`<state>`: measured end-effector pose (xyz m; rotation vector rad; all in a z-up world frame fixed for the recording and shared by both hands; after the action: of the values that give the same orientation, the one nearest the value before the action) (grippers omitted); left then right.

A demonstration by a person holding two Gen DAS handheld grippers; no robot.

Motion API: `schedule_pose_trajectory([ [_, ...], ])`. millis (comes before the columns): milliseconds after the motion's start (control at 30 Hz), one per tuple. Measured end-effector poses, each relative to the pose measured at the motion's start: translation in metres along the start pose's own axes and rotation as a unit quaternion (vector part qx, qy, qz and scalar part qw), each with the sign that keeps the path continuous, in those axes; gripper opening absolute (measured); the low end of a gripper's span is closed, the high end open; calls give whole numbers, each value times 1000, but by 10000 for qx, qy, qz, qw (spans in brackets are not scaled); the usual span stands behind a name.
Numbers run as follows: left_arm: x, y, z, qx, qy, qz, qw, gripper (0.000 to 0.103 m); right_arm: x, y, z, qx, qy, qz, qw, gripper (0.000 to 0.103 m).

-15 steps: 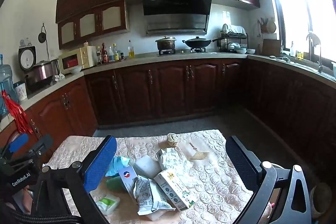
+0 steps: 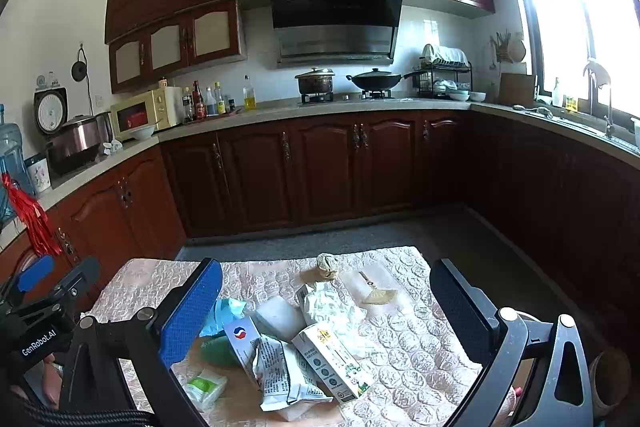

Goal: Collect trash

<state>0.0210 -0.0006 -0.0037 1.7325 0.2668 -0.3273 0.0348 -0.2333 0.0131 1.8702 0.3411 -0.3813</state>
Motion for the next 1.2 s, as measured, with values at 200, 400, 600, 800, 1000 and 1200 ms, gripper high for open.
schedule_pose_trajectory([
  [200,1,-2,2,16,8,-3,10000,103,1,2,0,-40,-37,9,10000,103],
  [400,2,-3,-1,-25,4,-20,10000,103,2,2,-1,-27,-37,-9,10000,103],
  [600,2,-4,-2,-60,-12,-34,10000,103,3,2,-2,-43,-52,-30,10000,103],
  [800,2,-4,-2,-31,8,3,10000,103,5,1,-3,-53,-70,-82,9999,103],
  [1000,1,-4,-3,-76,-14,-5,10000,103,5,1,-3,-58,-73,-79,9999,103],
  [1200,1,-4,-4,-129,-35,-2,9999,103,7,0,-3,-47,-90,-115,9999,103],
])
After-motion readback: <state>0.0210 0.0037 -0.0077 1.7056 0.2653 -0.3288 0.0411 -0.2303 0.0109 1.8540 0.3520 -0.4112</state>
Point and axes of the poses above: each gripper's, at about its wrist camera, not at the fingertips, and x roughly the way its jaws point, z to its right, y to its top, the point moved 2 cm from there along x, roughly the way its jaws point, and after that the axes turned 15 degrees about x, right-handed, at the moved point
